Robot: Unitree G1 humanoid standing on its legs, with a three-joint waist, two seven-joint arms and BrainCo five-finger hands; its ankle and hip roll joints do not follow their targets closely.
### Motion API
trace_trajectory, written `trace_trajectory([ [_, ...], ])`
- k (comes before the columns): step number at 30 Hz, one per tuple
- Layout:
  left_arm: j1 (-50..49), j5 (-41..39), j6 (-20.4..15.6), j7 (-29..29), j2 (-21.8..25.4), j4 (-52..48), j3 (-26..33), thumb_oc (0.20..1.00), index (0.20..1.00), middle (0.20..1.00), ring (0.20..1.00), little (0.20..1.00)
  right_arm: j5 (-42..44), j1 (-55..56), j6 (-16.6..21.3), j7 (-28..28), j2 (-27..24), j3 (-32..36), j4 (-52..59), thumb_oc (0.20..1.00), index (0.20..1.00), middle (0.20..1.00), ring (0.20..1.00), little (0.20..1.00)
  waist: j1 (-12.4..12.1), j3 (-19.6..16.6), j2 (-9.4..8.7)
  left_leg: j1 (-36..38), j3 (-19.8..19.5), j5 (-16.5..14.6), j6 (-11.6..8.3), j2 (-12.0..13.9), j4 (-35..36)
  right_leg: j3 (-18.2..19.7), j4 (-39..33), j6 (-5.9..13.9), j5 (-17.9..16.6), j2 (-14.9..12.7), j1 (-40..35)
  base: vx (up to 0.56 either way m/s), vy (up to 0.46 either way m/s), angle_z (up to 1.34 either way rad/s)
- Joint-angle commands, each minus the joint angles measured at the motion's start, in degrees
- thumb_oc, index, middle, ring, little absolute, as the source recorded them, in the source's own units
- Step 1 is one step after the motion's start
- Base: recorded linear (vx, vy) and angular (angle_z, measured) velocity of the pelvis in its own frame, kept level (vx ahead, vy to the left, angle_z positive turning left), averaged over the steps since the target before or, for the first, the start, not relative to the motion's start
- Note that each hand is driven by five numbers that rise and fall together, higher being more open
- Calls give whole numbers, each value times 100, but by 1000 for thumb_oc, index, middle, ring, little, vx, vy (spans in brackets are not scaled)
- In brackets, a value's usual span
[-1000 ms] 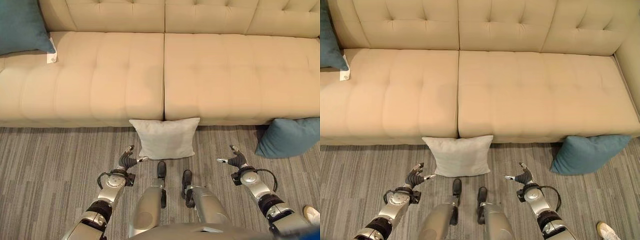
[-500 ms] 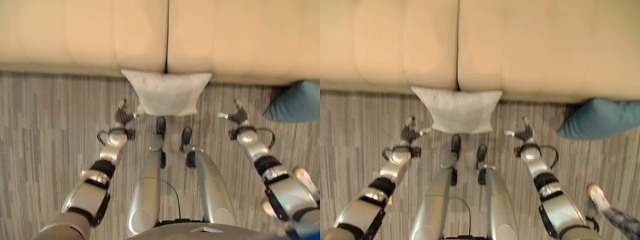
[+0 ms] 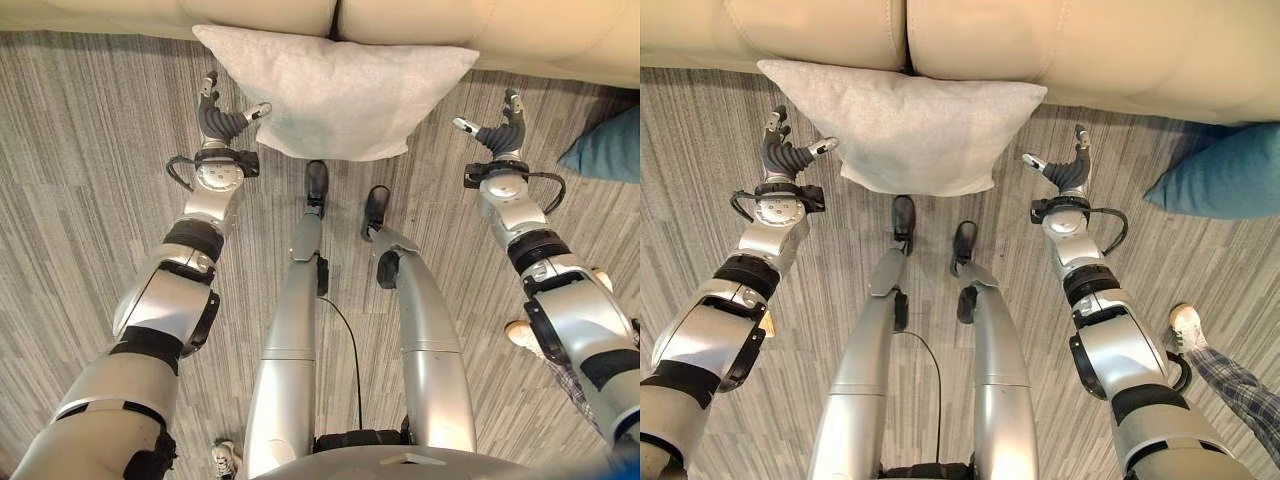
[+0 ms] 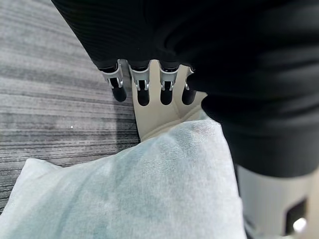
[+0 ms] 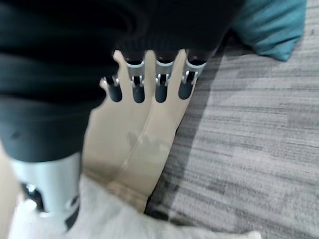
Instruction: Pick up all the scattered cushions and arrange them neatly on the sofa.
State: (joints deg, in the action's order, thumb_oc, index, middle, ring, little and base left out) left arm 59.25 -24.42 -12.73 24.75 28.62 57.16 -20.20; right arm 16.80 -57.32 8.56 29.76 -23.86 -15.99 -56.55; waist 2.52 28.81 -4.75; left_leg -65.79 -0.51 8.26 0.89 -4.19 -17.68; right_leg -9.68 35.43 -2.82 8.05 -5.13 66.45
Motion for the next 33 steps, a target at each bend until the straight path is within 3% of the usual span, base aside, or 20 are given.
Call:
trace_trajectory([
  [1,-431,-2,-89,109,-10,72,20,1000,1000,1000,1000,1000,226,511,234,146,-47,-24,51,1000,1000,1000,1000,1000,44,-644,62,-266,-276,-1206,-273,243,-1041,735,-634,1003,-540,-435,-13,0,0,0],
  [15,1174,-296,-35,-24,416,163,-706,1000,1000,1000,1000,1000,559,-759,269,65,-460,-657,175,1000,1000,1000,1000,1000,167,-473,135,-1279,-246,-1282,-200,148,-1421,911,-316,1020,-455,-351,1031,26,5,-1],
  [23,1913,-559,-113,-191,239,-138,-1212,1000,1000,1000,1000,1000,808,-1552,276,-245,-387,-1343,346,1000,1000,1000,1000,1000,136,-441,204,-1708,-215,-1266,-181,87,-1583,960,-107,1004,-390,-307,1481,16,3,1],
  [26,2064,-582,-150,-220,105,-260,-1357,1000,1000,1000,1000,1000,959,-1722,347,-392,-231,-1545,433,1000,1000,1000,1000,1000,120,-462,232,-1805,-209,-1241,-187,86,-1602,965,-42,993,-365,-301,1583,0,0,0],
  [28,2304,-643,-203,-201,-229,-313,-1502,1000,1000,1000,1000,1000,899,-1949,373,-528,264,-1903,368,1000,1000,1000,1000,1000,59,-542,286,-1901,-195,-1223,-185,56,-1625,953,12,953,-322,-260,1688,0,0,0],
  [29,2305,-643,-204,-201,-228,-311,-1501,1000,1000,1000,1000,1000,899,-1955,376,-527,268,-1906,362,1000,1000,1000,1000,1000,62,-545,287,-1907,-196,-1224,-185,56,-1627,953,14,952,-321,-261,1694,0,0,0],
  [30,2431,-729,-249,-170,-377,-347,-1527,1000,1000,1000,1000,1000,874,-2020,383,-584,637,-2053,272,1000,1000,1000,1000,1000,17,-572,326,-1951,-204,-1217,-180,47,-1632,944,57,957,-306,-239,1754,0,0,0],
  [33,2502,-819,-291,-156,-496,-381,-1517,1000,1000,1000,1000,1000,843,-2091,379,-617,870,-2146,197,1000,1000,1000,1000,1000,-4,-606,344,-2013,-198,-1213,-181,39,-1669,948,89,960,-300,-235,1807,0,0,0],
])
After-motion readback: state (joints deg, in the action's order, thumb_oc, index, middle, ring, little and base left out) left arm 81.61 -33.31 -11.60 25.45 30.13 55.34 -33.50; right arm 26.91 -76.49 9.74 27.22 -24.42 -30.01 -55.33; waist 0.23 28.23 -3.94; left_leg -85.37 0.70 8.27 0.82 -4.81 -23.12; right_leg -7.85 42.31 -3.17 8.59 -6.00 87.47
